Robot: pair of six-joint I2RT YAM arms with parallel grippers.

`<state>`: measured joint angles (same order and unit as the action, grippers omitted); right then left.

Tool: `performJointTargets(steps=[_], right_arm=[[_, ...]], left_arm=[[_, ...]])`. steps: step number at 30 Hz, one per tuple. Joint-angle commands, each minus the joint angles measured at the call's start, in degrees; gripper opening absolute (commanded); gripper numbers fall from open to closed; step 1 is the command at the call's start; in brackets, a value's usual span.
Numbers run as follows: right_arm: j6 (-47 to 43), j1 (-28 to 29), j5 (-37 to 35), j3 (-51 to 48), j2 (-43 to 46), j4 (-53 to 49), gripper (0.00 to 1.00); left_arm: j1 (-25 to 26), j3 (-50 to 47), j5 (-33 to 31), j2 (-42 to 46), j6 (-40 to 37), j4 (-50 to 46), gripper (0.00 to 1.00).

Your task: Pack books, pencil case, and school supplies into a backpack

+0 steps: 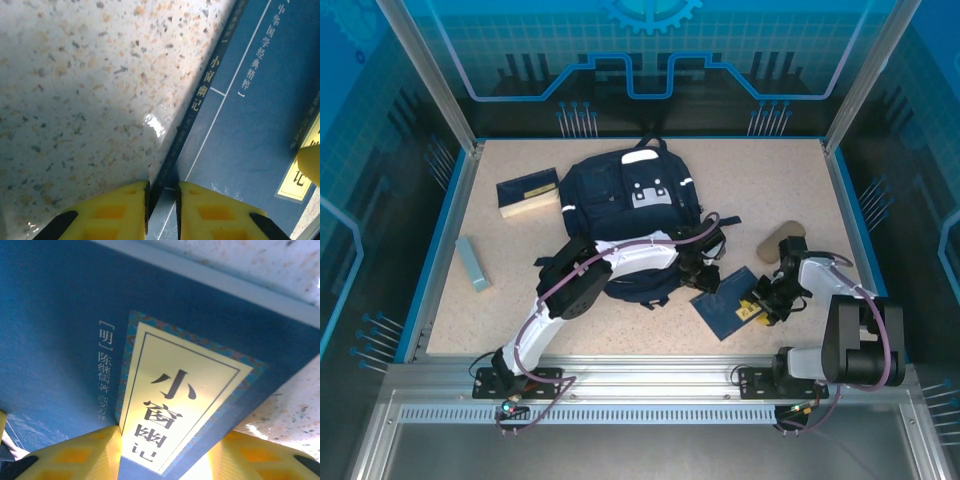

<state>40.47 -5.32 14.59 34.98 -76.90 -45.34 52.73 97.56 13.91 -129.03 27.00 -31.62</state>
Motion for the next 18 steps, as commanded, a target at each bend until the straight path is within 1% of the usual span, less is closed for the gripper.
performJointTargets(steps=[1,4,9,13,18], right_arm=[[-0.8,-0.7,-2.4,1.7,-0.3,7.2,0.52],[0.1,-0.7,-1.7,0.5,-0.5,7.8,0.54],[0.4,-0.1,2.2,0.6,-1.1,8.8,0.53],[1.1,0.2,1.7,2.3,1.6,6.2,0.50],[1.8,0.3,0.2,4.2,5.3,2.3,0.43]], left_arm=[[1.9,-0.5,1.3,0.8,0.4,-3.7,0.20],[1.9,0.4,0.0,-0.2,0.2,-5.5,0.20],[1.9,1.0,0.0,-1.8,0.3,-6.6,0.19],[1.9,2.6,-3.5,-4.1,1.0,-9.8,0.18],[2.0,3.8,-5.7,-6.2,1.1,-12.2,0.16]])
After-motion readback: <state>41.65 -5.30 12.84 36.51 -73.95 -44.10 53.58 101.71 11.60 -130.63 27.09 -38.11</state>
